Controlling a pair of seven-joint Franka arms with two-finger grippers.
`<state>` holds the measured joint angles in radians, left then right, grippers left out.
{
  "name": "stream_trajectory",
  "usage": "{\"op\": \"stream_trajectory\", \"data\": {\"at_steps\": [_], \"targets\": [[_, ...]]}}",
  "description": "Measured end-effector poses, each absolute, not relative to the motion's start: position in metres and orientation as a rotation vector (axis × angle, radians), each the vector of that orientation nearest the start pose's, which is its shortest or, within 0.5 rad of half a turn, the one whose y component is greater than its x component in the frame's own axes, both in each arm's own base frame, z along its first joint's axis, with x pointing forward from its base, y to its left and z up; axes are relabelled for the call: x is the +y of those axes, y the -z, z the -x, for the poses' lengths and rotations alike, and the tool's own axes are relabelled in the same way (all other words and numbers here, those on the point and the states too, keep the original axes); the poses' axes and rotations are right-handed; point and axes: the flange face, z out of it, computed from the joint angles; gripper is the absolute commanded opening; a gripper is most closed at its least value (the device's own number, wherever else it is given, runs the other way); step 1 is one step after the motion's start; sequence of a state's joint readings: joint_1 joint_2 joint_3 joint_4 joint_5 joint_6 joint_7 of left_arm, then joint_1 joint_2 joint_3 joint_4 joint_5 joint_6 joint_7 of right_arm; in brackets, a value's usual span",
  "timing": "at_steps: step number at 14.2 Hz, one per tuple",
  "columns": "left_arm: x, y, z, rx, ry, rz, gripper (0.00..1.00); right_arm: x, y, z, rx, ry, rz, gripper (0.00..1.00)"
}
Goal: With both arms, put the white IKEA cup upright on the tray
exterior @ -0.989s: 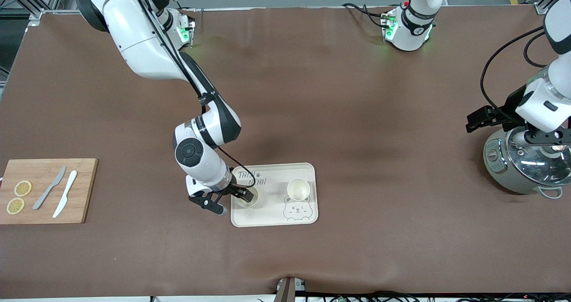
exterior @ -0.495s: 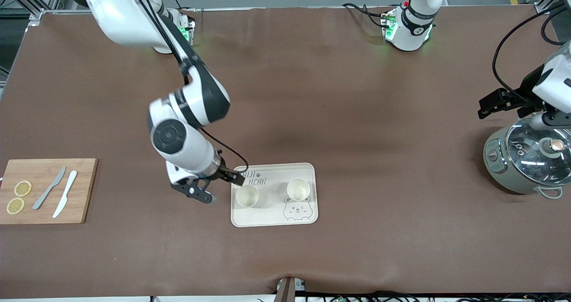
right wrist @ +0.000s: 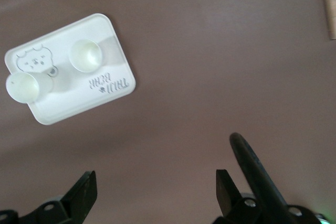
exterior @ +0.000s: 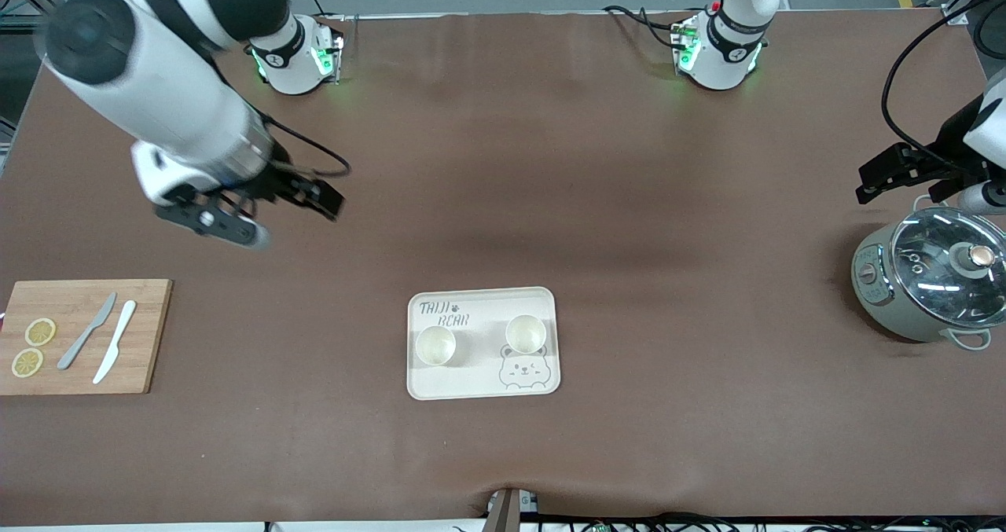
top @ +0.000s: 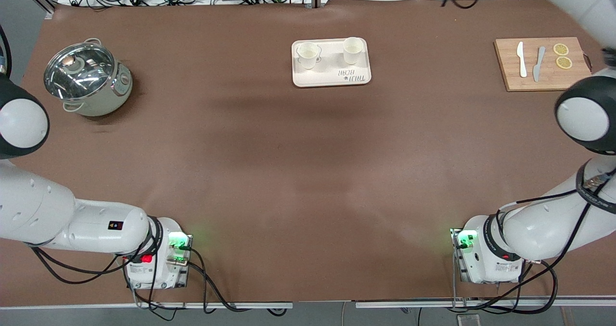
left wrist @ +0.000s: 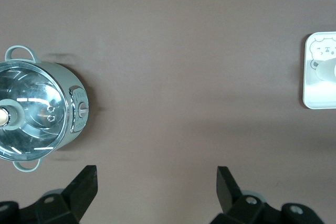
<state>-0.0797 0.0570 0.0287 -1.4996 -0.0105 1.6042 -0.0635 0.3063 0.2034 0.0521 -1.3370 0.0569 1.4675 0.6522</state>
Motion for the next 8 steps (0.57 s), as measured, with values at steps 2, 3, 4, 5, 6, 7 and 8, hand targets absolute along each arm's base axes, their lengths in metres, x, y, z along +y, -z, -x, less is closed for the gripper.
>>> {"op": "stream_trajectory", "data": {"at_steps": [2,3,4,5,6,7,8], "targets": [[-0.031,-0.629,-0.575,-0.019,0.074,3.152,1.00,0.157,-0.631,-0.553,0.373,-0.148,3.088,1.00],[-0.031,-0.629,-0.575,-0.019,0.074,3.152,1.00,0.125,-0.637,-0.545,0.337,-0.143,3.089,1.00],[-0.031,-0.629,-0.575,-0.020,0.074,3.152,1.00,0.094,-0.639,-0.537,0.308,-0.144,3.089,1.00],[-0.031,-0.629,-0.575,-0.020,0.074,3.152,1.00,0.065,-0.639,-0.529,0.287,-0.146,3.089,1.00],[-0.030,-0.629,-0.575,-0.020,0.074,3.152,1.00,0.037,-0.638,-0.523,0.273,-0.145,3.087,1.00],[-0.030,-0.629,-0.575,-0.020,0.074,3.152,1.00,0.011,-0.636,-0.518,0.258,-0.140,3.086,1.00],[-0.030,-0.629,-0.576,-0.020,0.074,3.152,1.00,-0.015,-0.635,-0.514,0.242,-0.126,3.084,1.00]]}}
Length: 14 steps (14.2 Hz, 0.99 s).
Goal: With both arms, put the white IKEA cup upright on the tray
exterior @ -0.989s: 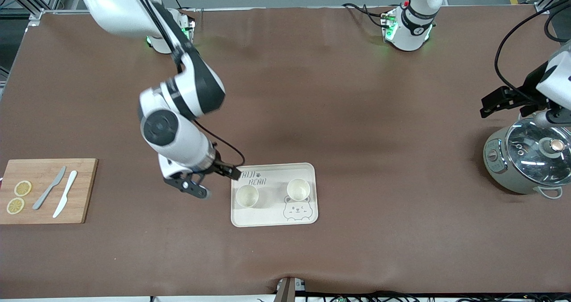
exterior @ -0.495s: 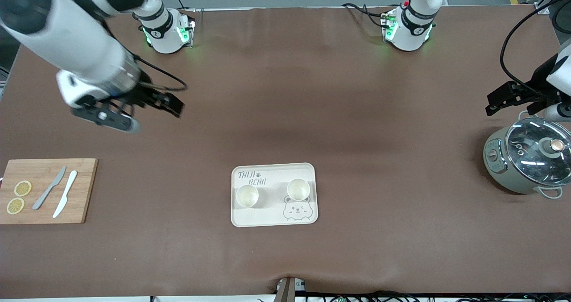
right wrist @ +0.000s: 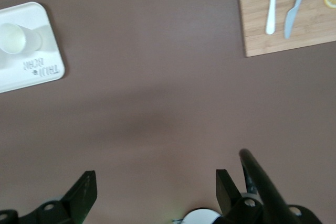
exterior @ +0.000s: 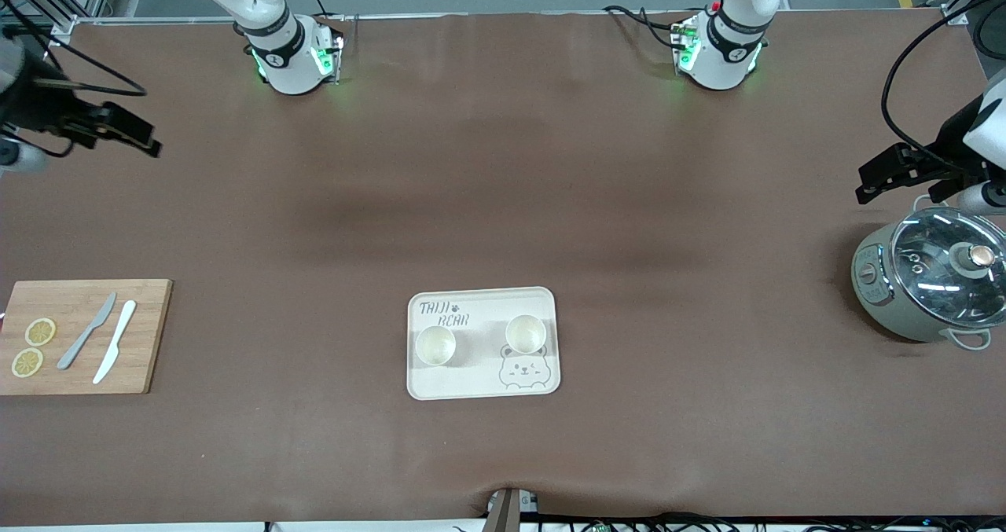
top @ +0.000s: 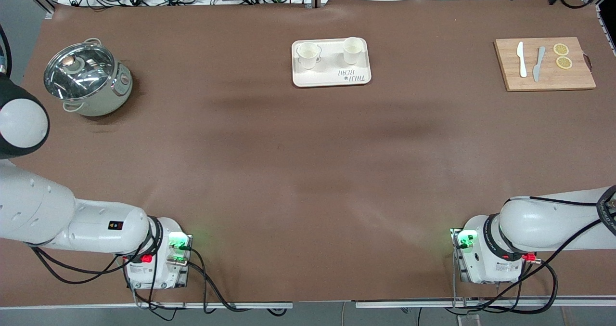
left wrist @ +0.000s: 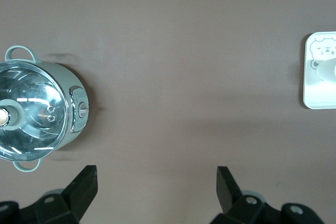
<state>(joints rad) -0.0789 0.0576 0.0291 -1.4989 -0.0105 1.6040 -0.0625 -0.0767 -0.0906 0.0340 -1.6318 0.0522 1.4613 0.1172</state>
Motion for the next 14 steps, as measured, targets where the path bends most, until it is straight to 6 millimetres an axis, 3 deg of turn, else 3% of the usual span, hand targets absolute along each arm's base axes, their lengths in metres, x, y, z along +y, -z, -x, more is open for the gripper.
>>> {"op": "stream_trajectory", "data": {"at_steps": [2,4,14], "targets": [[-0.030,-0.629,-0.576,-0.019,0.074,3.152,1.00,-0.059,-0.636,-0.510,0.235,-0.079,3.080,1.00],[-0.030,-0.629,-0.576,-0.019,0.074,3.152,1.00,-0.078,-0.637,-0.509,0.245,-0.053,3.079,1.00],[-0.030,-0.629,-0.576,-0.018,0.074,3.152,1.00,-0.065,-0.634,-0.512,0.207,-0.058,3.085,1.00]]}}
